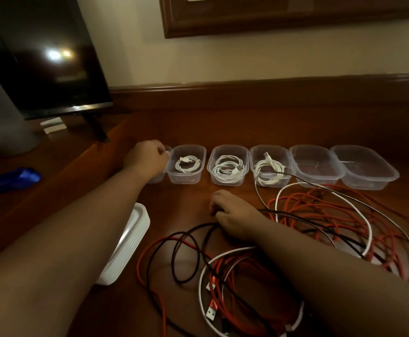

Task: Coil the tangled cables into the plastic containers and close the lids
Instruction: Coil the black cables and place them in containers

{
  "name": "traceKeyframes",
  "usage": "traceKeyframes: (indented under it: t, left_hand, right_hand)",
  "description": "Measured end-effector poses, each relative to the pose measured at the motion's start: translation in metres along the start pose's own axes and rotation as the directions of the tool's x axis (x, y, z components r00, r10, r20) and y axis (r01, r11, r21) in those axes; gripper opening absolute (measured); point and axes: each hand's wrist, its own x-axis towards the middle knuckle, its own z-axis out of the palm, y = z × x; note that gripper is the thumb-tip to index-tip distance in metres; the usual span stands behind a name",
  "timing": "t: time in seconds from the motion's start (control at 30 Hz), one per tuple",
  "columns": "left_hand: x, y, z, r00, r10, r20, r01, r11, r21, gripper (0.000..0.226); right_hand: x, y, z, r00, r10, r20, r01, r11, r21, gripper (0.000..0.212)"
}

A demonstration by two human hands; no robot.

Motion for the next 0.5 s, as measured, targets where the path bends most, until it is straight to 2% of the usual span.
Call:
traceKeyframes:
  t: [0.07, 0.13, 0.17, 0.2, 0.27, 0.3, 0.4, 0.5]
  left_hand:
    - [-0.024, 0.013, -0.009, 0.993, 0.118, -0.019, -0.119, 0.986, -0.113, 0.012]
    - [-0.053, 0.028, -0.024, 0.945, 0.31, 0.1, -0.284, 0.935, -0.211, 0.01]
    - [-0.069, 0.036, -0.032, 0.882, 0.415, 0.224, -0.367, 0.902, -0.227, 0.012]
    - [-0.085, 0.045, -0.041, 0.789, 0.487, 0.375, -0.438, 0.873, -0.213, 0.015]
    - [-0.113, 0.054, -0.055, 0.62, 0.49, 0.613, -0.521, 0.841, -0.146, 0.02]
    - [-0.123, 0.054, -0.06, 0.578, 0.46, 0.674, -0.536, 0.837, -0.113, 0.02]
    - [-0.144, 0.047, -0.073, 0.562, 0.397, 0.726, -0.57, 0.822, -0.009, 0.02]
    - [-0.158, 0.047, -0.093, 0.618, 0.423, 0.663, -0.529, 0.848, -0.048, 0.025]
  right_hand:
    - [-0.003, -0.002, -0.006, 1.0, 0.014, 0.023, -0.014, 1.0, -0.023, 0.01]
    - [-0.007, -0.005, -0.01, 0.998, 0.014, 0.058, -0.009, 0.997, -0.077, 0.011]
    - [-0.009, -0.006, -0.012, 0.997, 0.021, 0.072, -0.012, 0.993, -0.121, 0.015]
    - [-0.011, -0.008, -0.014, 0.997, 0.039, 0.069, -0.026, 0.985, -0.173, 0.019]
    - [-0.022, -0.014, -0.021, 0.998, 0.069, 0.008, -0.065, 0.972, -0.227, 0.021]
    - [-0.029, -0.018, -0.024, 0.996, 0.076, -0.037, -0.082, 0.971, -0.225, 0.019]
    - [-0.061, -0.037, -0.035, 0.983, 0.11, -0.148, -0.131, 0.982, -0.137, 0.017]
    - [-0.094, -0.053, -0.039, 0.97, 0.15, -0.194, -0.134, 0.987, 0.094, 0.016]
